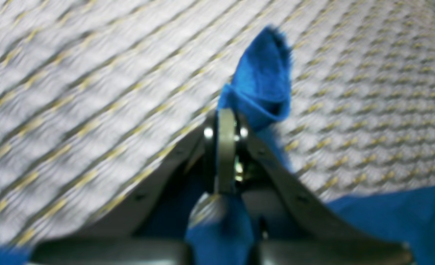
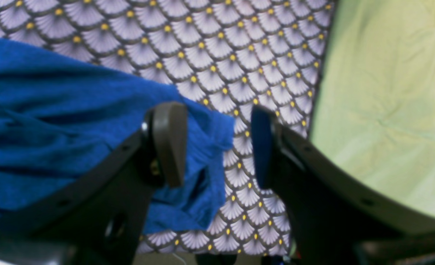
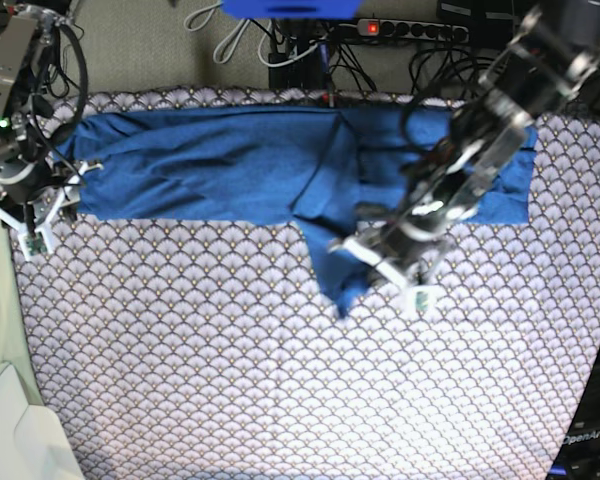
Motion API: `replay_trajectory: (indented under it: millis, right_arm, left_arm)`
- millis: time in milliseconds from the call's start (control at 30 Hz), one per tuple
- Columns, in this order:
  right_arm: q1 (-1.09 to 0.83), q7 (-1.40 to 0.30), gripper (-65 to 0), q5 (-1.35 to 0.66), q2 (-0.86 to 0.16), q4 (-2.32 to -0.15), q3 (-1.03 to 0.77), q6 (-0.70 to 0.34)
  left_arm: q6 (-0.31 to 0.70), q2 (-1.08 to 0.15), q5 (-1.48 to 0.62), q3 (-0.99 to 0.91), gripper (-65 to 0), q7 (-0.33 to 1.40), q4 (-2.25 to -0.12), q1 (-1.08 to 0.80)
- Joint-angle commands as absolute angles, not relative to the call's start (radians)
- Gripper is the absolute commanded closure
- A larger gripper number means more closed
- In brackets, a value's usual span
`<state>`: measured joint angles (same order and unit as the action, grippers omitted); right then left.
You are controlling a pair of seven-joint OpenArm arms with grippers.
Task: Fold the T-shirt properly
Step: 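Drag the sleeve cuff along the folded shirt toward the left gripper's end, then release the sleeve and move the left gripper to the shirt's end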
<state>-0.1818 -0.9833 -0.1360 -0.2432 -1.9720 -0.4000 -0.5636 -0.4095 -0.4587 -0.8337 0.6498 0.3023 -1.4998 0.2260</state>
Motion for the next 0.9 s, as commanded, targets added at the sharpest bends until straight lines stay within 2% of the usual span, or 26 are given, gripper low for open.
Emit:
replay_trajectory:
  millis: [0,167,333,500,867]
  right_arm:
    - [-0.173,-0.964,-29.5,-0.134,-0.255,-1.988,-0.403,-0.565]
    - [-0.173,-0.964,-29.5,-0.136,-0.239,-1.988,-0.398,-0.567]
    - [-0.173,-0.963,-29.5,-0.137,-0.228,-1.988,-0.377,-0.567]
    - [-0.173,-0.963,-29.5,-0.137,-0.226,-1.988,-0.357,-0.567]
    - [-0.173,-0.963,-29.5,-0.137,-0.225,-1.988,-0.357,-0.567]
  left_arm:
    - [-0.435,-0.481,-0.862,0.641,-0.5,0.274,-1.561,0.236]
    - [-0.476,-0.575,-0.866,0.507,-0.5,0.278,-1.707,0.071]
    - [-0.472,-0.598,-0.865,0.265,-0.5,0.28,-1.799,-0.14]
    - [-0.472,-0.602,-0.863,0.12,-0.5,0.282,-1.851,-0.292]
    - [-0.47,-0.602,-0.803,0.007,-0.5,0.282,-1.851,-0.478]
